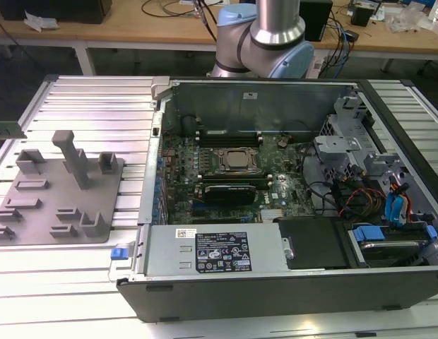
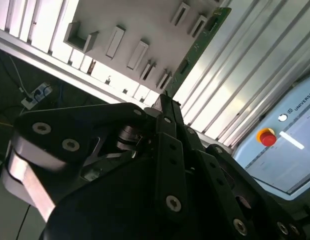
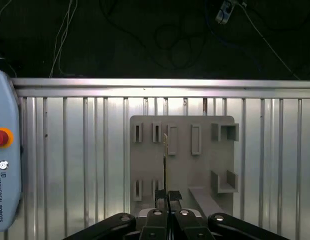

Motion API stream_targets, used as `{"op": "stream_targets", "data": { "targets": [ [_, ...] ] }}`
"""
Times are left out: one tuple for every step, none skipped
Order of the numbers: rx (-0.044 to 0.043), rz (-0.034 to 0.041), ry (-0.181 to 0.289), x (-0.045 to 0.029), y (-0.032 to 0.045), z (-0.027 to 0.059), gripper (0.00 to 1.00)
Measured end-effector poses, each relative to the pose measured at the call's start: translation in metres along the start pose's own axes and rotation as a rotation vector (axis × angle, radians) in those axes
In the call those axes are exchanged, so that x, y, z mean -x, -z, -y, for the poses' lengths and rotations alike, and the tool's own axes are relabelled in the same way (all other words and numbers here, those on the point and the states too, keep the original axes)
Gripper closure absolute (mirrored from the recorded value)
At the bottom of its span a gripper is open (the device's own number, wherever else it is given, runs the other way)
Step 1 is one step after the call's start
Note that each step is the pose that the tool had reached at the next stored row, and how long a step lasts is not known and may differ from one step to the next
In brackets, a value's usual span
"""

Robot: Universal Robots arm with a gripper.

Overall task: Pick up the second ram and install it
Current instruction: 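Pick up the second ram and move it above second insertion slot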

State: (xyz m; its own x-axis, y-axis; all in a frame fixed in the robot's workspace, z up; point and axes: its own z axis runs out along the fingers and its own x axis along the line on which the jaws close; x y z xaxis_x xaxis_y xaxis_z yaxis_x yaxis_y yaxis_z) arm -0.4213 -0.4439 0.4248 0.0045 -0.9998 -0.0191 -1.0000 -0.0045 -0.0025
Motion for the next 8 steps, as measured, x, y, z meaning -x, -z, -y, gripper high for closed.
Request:
{"op": "stream_targets", "data": {
  "targets": [
    [-0.0004, 0.0, 0.0, 0.0004, 0.0089, 0.0, 0.91],
    [-0.0005, 0.0, 0.0, 0.0005, 0.0134, 0.0, 0.91],
    [-0.0005, 0.0, 0.0, 0.0006, 0.0166, 0.0, 0.91],
    [-0.0006, 0.0, 0.0, 0.0008, 0.0232, 0.0001, 0.91],
    [-0.0007, 0.0001, 0.0, 0.0009, 0.0282, 0.0001, 0.91],
    [-0.0009, 0.0001, 0.0, 0.001, 0.0314, 0.0001, 0.91],
    [-0.0009, 0.0001, 0.0, 0.001, 0.0326, 0.0001, 0.91],
    [-0.0009, 0.0001, 0.0, 0.001, 0.0327, 0.0001, 0.91]
  ]
}}
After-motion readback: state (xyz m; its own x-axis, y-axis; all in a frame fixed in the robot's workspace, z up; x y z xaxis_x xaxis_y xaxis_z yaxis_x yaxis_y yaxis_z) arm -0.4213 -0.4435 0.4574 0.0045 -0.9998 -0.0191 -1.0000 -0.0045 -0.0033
